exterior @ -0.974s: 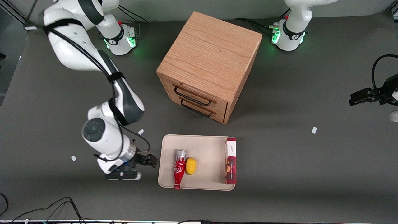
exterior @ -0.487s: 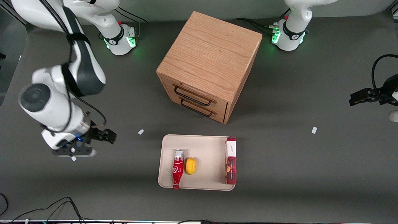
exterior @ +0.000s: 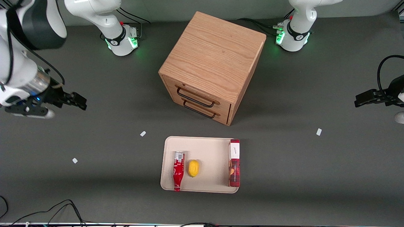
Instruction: Place coke bottle on tray
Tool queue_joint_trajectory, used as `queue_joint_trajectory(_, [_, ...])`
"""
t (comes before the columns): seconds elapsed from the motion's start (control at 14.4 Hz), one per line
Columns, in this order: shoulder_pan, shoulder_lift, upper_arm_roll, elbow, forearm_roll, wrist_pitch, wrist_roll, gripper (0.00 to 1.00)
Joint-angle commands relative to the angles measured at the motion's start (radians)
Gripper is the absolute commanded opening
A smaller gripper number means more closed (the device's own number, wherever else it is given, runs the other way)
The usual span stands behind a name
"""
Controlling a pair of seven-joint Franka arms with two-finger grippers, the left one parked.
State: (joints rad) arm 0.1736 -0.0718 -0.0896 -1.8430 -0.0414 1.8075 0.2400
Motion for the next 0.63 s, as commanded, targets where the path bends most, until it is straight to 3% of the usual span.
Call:
queue_joint_trajectory(0.0, [0.0,-0.127,-0.035,-0.105,0.025,0.004,-0.082,1.0])
queue_joint_trajectory(0.56, [0.009,-0.117,-0.068,-0.041,0.025,-0.066,-0.116,1.0])
